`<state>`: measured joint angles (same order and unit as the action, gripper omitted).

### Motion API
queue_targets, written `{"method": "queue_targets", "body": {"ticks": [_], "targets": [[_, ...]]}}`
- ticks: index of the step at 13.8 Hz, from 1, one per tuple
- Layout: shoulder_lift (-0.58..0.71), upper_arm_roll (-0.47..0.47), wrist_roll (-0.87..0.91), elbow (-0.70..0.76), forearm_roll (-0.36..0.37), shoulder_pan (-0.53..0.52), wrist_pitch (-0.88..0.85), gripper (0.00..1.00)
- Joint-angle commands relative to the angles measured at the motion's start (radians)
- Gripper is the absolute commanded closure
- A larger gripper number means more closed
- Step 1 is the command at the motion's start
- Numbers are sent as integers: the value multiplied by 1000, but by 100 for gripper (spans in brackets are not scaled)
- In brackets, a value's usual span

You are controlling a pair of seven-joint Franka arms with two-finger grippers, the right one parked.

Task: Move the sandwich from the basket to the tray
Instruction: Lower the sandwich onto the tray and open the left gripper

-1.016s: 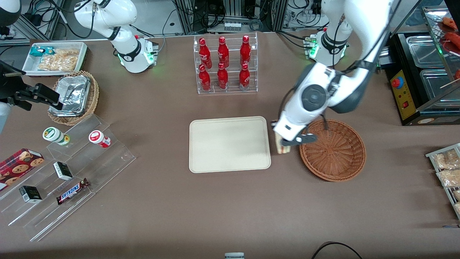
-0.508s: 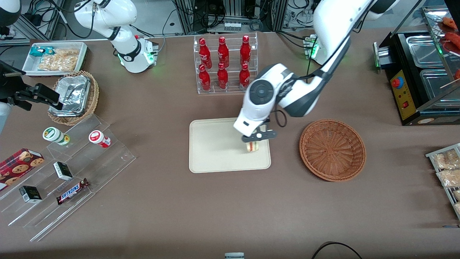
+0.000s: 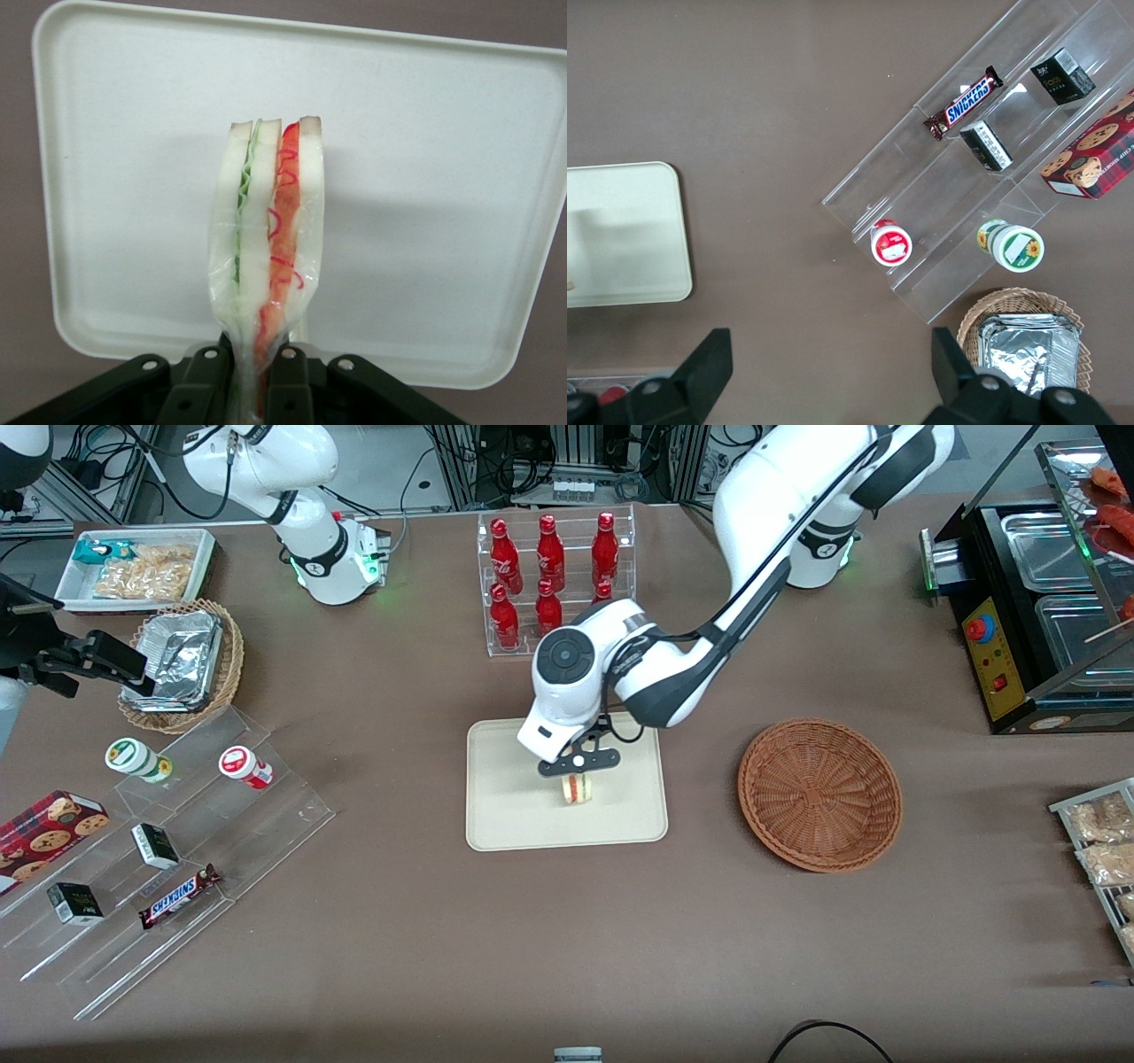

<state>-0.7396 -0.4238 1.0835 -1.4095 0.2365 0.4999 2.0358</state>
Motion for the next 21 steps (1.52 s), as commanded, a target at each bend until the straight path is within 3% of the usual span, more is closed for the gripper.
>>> {"method": "queue_targets", "body": {"ticks": [1,5,13,14,15,16,21], "targets": [[-69,7,12,82,30,17,-17,100],[-107,3,6,110,27,17,-19,100],[-121,0,-80,112,14,15,-11,87],[-121,0,-80,110,14,15,-11,67],[-121,-1,-79,109,14,14,-9,22],[-119,0,-76,107,14,14,-9,0],[-40,0,-63,109,14,6,-43,0]]}}
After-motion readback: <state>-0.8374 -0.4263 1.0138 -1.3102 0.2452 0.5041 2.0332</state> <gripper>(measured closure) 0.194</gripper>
